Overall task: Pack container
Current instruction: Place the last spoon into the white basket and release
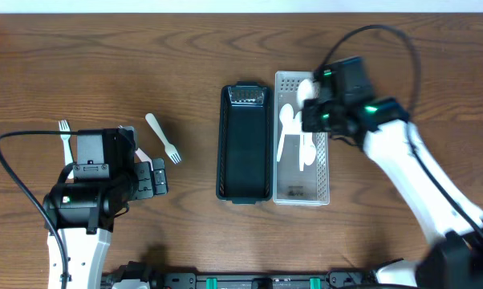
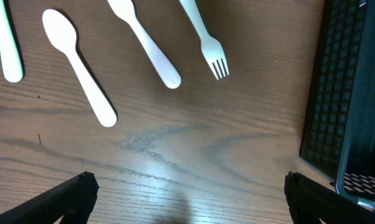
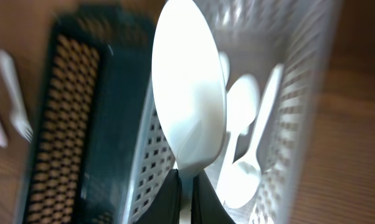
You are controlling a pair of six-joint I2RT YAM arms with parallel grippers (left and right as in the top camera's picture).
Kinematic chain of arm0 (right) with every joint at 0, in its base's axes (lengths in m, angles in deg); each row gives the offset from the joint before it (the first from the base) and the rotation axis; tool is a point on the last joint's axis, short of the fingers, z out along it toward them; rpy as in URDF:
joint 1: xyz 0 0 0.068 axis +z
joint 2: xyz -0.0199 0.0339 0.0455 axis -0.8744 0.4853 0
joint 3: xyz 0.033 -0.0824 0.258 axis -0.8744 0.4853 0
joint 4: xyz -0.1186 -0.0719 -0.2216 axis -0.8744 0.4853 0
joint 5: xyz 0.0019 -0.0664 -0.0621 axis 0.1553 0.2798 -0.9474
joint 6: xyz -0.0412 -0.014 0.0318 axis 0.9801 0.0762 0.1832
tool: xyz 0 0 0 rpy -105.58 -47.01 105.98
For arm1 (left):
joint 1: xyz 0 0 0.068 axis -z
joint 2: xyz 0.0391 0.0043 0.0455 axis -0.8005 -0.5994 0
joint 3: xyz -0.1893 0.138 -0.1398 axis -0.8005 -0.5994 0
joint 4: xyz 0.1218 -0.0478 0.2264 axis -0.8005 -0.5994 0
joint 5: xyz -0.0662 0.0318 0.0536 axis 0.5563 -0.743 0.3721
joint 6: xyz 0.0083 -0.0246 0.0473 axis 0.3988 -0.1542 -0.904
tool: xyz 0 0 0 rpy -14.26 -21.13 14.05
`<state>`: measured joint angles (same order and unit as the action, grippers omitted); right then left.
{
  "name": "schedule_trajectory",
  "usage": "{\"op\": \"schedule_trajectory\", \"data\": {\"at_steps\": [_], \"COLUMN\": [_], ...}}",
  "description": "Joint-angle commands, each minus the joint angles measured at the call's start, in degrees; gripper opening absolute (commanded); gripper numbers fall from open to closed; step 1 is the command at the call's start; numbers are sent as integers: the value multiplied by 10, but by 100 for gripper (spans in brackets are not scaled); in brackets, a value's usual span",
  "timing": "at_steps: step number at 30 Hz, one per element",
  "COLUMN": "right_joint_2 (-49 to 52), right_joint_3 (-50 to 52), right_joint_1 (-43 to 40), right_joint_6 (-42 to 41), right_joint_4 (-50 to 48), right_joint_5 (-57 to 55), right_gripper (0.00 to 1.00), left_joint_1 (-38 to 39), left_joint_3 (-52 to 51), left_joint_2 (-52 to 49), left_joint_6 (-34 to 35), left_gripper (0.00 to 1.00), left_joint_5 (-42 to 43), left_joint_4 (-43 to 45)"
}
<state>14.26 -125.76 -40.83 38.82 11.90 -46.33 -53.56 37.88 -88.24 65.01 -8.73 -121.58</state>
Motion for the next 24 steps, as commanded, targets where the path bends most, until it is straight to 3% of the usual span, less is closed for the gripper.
{"op": "schedule_trajectory", "data": {"at_steps": [1,6,10,13,16,18,19,23,24], "right_joint_2": [52,100,101,90,70,48,31,-33,-54], "right_joint_3": [-4,-4,-5,-16,-45,-72,-90,-141,-151], "right_joint_1": [12,12,11,11,11,7,3,-23,-35], "right_joint_6": [17,17,29,49,58,80,90,92,92], "right_joint_4": [2,2,-5,-7,12,31,45,89,98], "right_joint_5": [-22,-50,-75,-75,-75,-80,-99,-221,-245], "right_gripper": [1,6,35,42,44,52,58,65,71], "left_joint_1": [-3,-3,-3,-3,-3,-3,-3,-3,-3], "left_joint_3": [13,13,13,13,13,13,13,34,45], "left_joint_2": [-2,-2,-2,-2,-2,-2,-1,-2,-3], "left_joint_6": [3,3,3,3,3,3,3,21,29], "left_gripper": [98,98,98,98,98,98,98,98,98], "left_joint_5": [3,3,4,3,3,4,4,23,23], "left_joint_4": [-2,-2,-2,-2,-2,-2,-2,-10,-14]}}
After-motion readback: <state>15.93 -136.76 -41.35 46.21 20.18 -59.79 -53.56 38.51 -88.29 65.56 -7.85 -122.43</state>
